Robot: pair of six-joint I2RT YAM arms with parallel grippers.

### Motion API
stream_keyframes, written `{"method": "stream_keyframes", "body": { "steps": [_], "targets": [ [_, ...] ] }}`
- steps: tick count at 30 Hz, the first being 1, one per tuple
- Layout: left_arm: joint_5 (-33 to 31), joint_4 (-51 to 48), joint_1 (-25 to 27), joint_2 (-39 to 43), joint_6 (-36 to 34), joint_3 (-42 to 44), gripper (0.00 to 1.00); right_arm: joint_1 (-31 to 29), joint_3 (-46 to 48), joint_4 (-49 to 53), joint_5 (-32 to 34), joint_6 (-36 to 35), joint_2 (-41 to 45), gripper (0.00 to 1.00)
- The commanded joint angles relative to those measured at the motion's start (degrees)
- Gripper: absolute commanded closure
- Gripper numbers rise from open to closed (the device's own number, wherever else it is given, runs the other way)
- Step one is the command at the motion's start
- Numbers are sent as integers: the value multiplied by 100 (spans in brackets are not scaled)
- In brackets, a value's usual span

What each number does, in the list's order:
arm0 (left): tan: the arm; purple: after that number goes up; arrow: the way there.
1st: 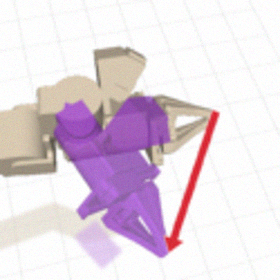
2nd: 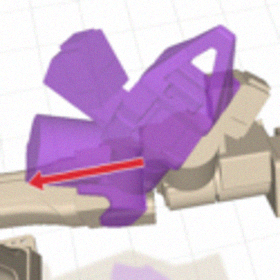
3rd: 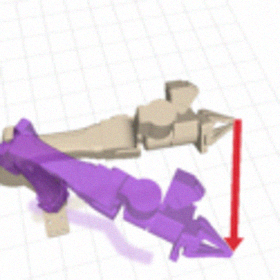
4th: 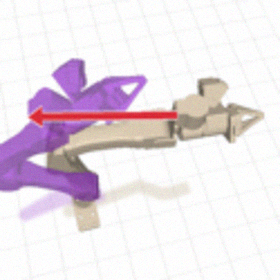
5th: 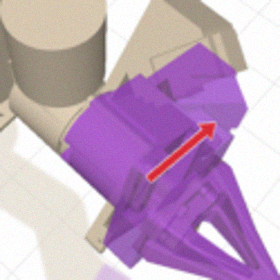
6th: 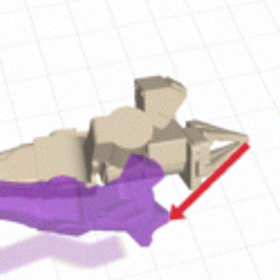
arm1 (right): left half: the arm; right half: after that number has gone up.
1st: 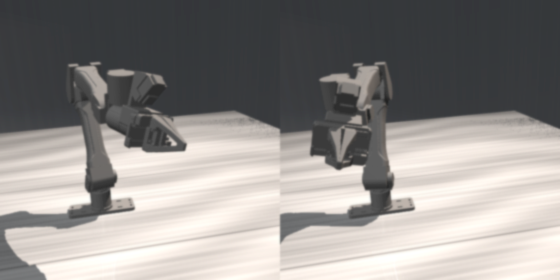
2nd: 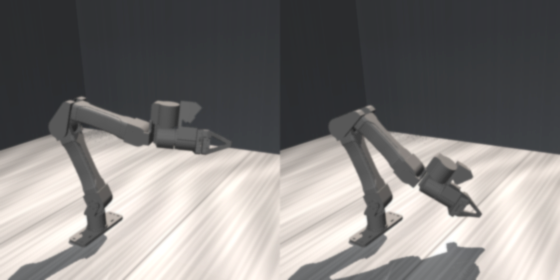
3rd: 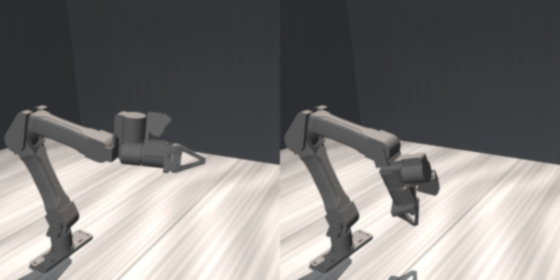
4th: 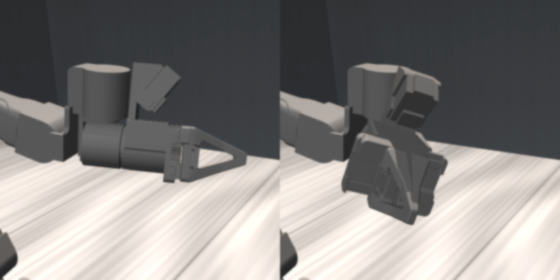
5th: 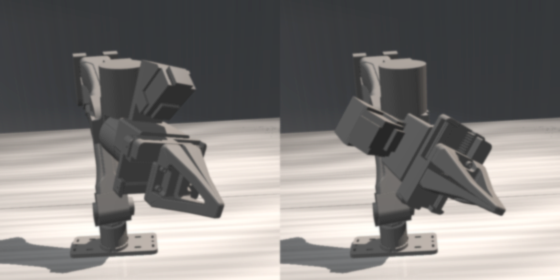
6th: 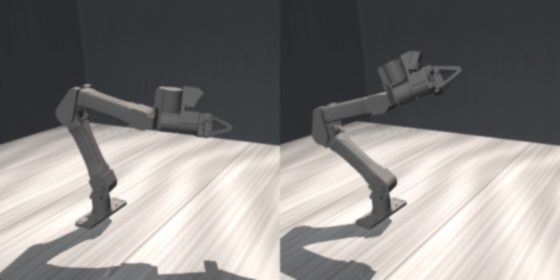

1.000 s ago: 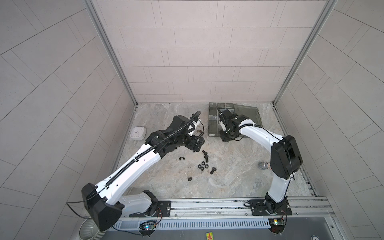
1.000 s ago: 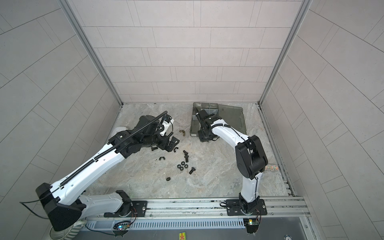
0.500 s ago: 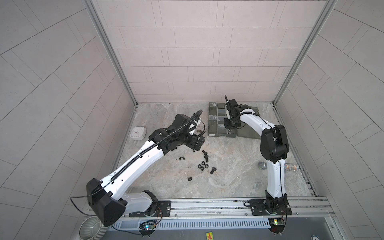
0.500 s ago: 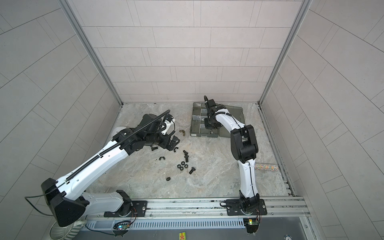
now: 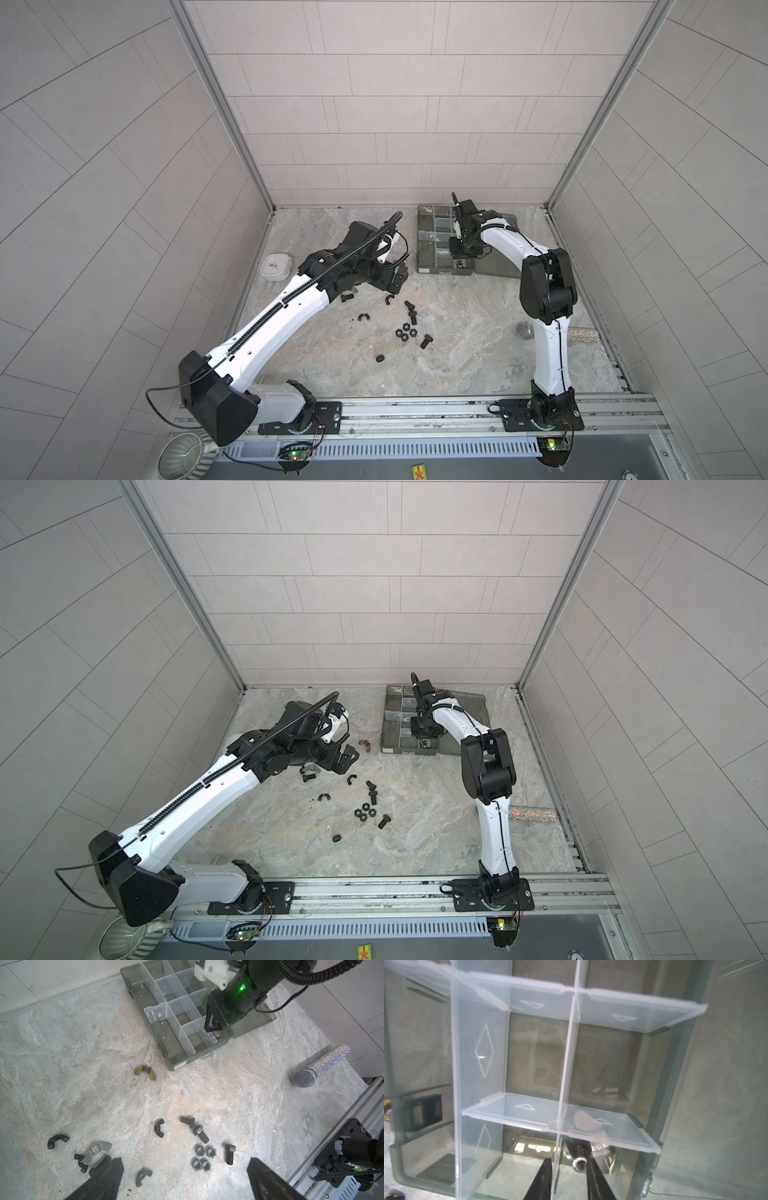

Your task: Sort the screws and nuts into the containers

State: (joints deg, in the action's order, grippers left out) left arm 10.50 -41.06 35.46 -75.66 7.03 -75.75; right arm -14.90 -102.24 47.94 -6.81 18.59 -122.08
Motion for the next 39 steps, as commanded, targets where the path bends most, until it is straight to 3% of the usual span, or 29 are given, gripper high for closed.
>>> {"method": "stream_keyframes", "body": {
  "steps": [1,9,19,27,35,39],
  "targets": [
    [63,-77,-39,53,13,-120,0,-22,120,283,314,-61,482,70],
    [-89,-16,-55,386,107,160,0,-458,63,334,81,-57,919,69],
    [-391,-83,-222,1239,398,883,0,-1667,-724,528,-183,57,190,68],
    [-78,-253,-1194,1469,868,1357,1,-2268,-2034,715,-555,21,-760,65],
    [-292,-254,-1814,1206,1201,1513,9,-2293,-2428,858,-527,-89,-979,62],
    [-287,-96,-1874,674,1497,1510,13,-2252,-1969,932,-215,-162,-624,45]
  ]
}}
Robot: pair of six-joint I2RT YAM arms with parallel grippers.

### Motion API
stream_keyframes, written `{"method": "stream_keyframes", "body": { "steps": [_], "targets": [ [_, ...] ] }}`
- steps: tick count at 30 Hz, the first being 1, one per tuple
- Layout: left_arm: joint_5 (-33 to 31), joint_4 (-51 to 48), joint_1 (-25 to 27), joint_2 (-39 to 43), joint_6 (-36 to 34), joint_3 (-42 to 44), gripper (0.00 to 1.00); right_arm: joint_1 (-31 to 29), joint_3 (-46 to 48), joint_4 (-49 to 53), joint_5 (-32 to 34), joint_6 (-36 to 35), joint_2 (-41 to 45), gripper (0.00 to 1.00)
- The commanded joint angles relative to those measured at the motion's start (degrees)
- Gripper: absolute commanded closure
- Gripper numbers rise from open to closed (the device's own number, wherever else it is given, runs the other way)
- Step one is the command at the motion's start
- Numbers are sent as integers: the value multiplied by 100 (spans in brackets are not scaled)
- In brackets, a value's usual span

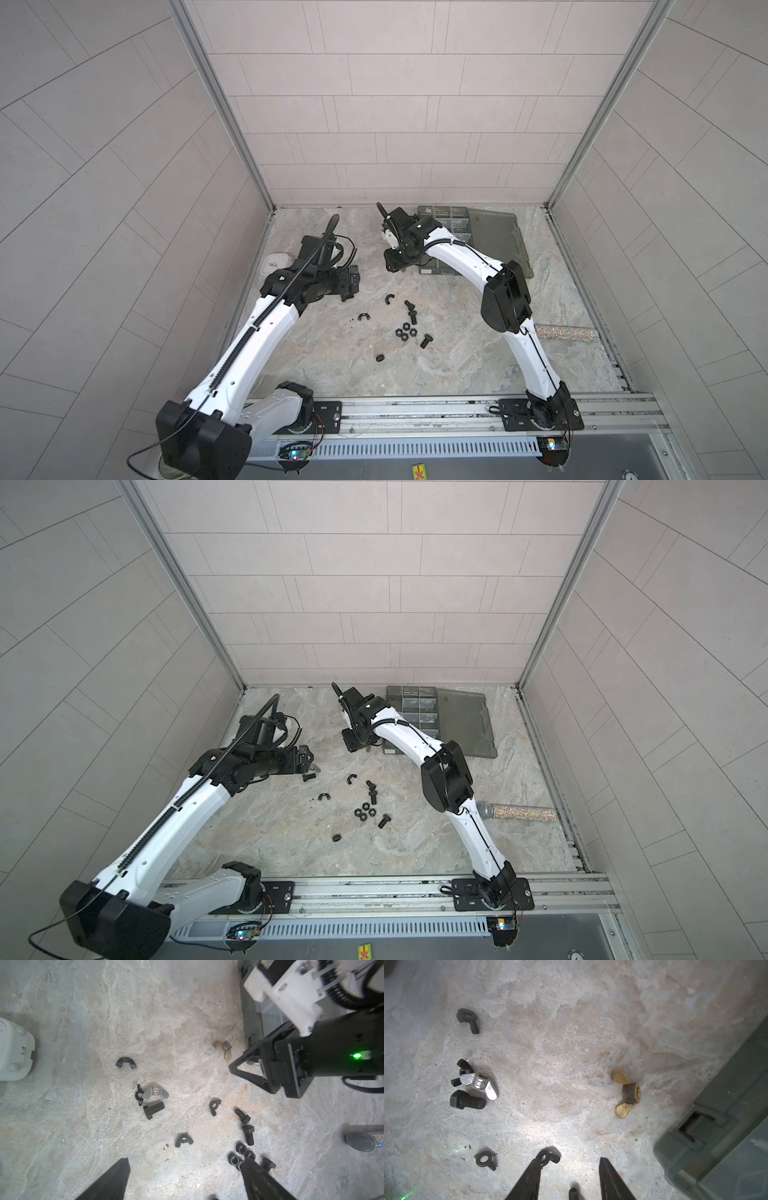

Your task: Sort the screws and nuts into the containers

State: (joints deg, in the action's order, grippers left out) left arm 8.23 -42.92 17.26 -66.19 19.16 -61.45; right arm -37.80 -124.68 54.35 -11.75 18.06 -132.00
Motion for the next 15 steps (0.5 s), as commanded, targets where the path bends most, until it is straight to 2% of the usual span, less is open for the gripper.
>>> {"method": "stream_keyframes", "body": {
  "steps": [1,4,6,11,15],
  "targets": [
    [-33,158,-59,-408,368,75,14,55,511,219,321,-110,519,40],
    [59,344,-76,-820,646,46,18,161,1396,-71,462,-102,1159,20],
    [63,481,-86,-1106,814,16,21,256,1981,-166,535,-71,1610,1],
    [118,600,-143,-1981,1048,-318,25,435,3026,-162,797,-75,2659,1],
    [66,609,-187,-2611,1259,-609,27,504,3393,77,683,-169,3419,1]
  ]
}}
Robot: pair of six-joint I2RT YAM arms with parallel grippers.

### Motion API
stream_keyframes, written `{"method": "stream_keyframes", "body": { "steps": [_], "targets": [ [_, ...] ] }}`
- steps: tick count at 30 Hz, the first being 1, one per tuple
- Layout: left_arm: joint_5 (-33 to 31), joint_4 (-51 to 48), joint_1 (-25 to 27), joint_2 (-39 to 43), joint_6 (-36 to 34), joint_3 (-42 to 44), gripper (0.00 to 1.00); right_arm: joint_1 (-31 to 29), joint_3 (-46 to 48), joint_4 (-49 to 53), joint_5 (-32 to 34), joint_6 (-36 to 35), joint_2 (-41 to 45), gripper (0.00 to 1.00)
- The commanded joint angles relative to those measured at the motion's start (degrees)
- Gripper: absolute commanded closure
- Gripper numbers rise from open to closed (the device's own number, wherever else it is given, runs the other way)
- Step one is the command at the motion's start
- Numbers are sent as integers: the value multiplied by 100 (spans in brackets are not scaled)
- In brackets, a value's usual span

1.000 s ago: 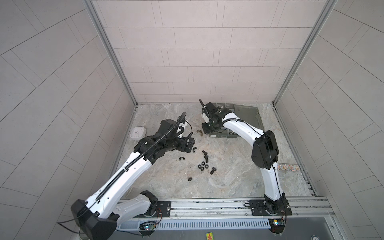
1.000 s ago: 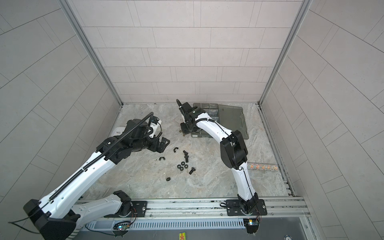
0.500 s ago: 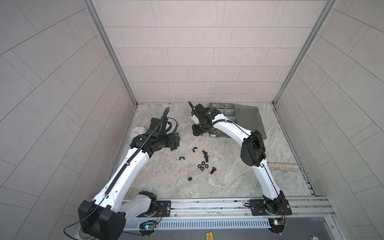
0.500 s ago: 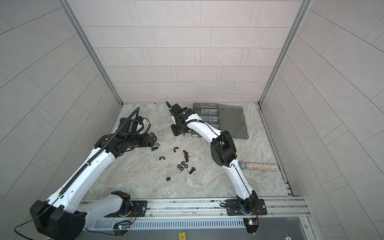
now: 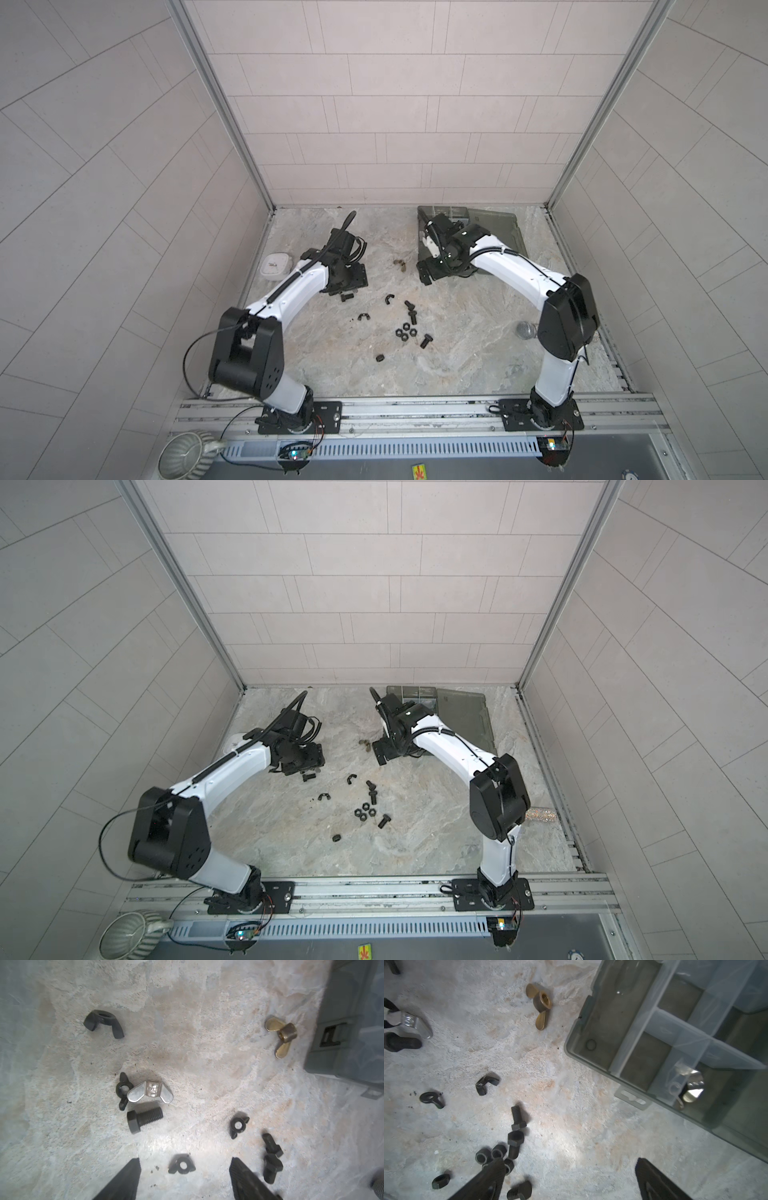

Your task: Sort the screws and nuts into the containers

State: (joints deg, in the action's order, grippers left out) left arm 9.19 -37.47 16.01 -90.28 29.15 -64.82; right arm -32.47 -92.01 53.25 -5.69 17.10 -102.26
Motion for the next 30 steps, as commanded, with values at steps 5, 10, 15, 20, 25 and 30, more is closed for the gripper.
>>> {"method": "stream_keyframes", "body": {
  "steps": [5,10,15,20,25,30],
  "targets": [
    [-216,249,-136,-590,455,-405,28,-21,268,384,44,-240,1147,1],
    [-221,406,-138,-1035,720,-439,37,72,651,38,128,-307,1709,1],
    [-343,443,-133,-1225,912,-411,42,229,715,-24,-150,-309,1671,1],
    [-461,481,-132,-1258,1066,-369,42,312,807,-155,-291,-343,1604,1],
    [-636,367,-133,-1377,1058,-444,43,508,842,-213,-491,-264,1565,1],
    [-670,368,-129,-1470,1060,-426,43,609,954,-291,-509,-260,1645,1]
  ]
}}
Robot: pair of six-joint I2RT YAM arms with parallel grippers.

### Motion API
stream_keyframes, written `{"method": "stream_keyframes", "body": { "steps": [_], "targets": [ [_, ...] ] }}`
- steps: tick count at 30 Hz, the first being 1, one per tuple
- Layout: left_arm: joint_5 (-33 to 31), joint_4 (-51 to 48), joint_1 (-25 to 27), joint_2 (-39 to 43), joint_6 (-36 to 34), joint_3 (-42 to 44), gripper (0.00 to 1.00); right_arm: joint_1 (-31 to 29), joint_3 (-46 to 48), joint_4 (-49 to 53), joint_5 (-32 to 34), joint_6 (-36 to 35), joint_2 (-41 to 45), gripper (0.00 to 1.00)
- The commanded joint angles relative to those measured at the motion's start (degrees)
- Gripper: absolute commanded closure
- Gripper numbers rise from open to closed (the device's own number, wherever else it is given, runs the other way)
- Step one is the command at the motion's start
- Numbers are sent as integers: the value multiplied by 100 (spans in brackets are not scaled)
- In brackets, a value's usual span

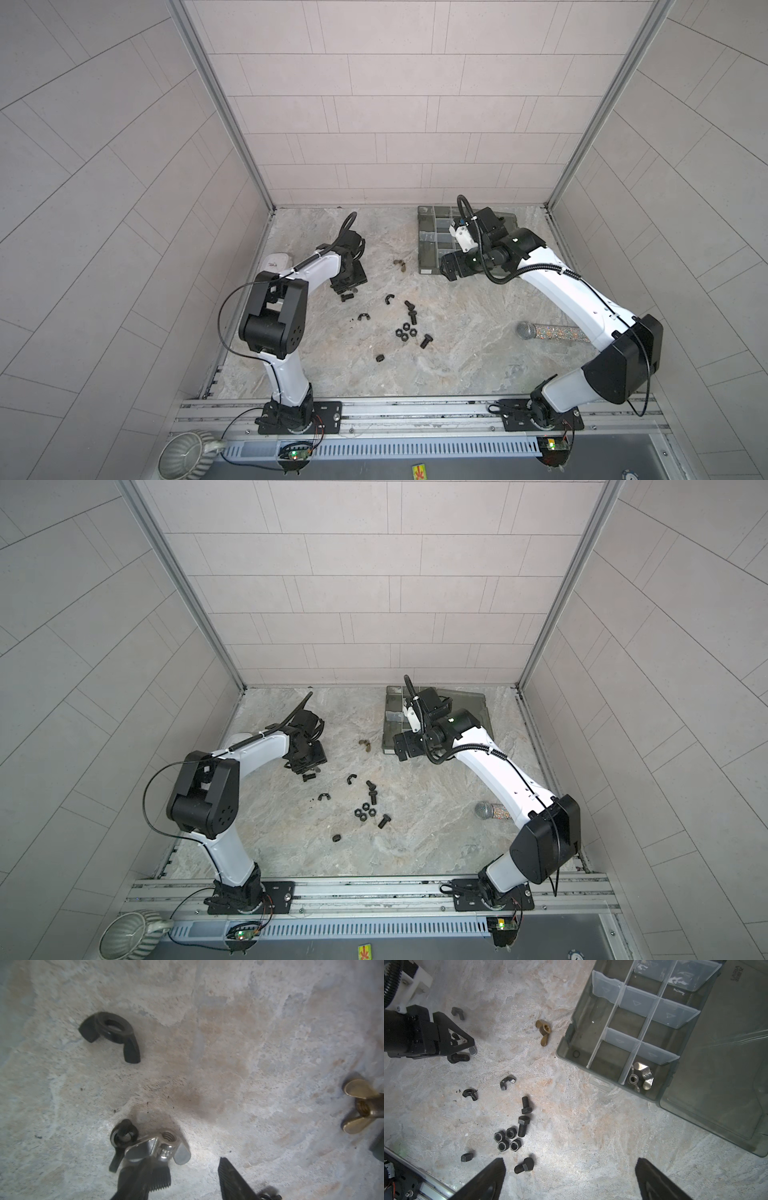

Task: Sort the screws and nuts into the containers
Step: 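Lower the left gripper onto the silver wing nut and close on it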

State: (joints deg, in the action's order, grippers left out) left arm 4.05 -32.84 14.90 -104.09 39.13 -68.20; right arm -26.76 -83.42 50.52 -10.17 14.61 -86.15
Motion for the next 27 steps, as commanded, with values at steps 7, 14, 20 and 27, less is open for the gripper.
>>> {"method": "stream_keyframes", "body": {
  "steps": [7,14,20,27],
  "targets": [
    [-192,-97,-17,-264,7,-159,43,138,216,-69,-114,44,89,1],
    [-196,-72,-20,-426,-20,-270,43,180,256,-69,-141,68,90,1],
    [-258,-165,-28,-537,-101,-410,52,233,282,-69,-178,78,81,1],
    [-139,-243,-27,-555,-178,-455,54,286,308,-103,-336,83,19,1]
  ]
}}
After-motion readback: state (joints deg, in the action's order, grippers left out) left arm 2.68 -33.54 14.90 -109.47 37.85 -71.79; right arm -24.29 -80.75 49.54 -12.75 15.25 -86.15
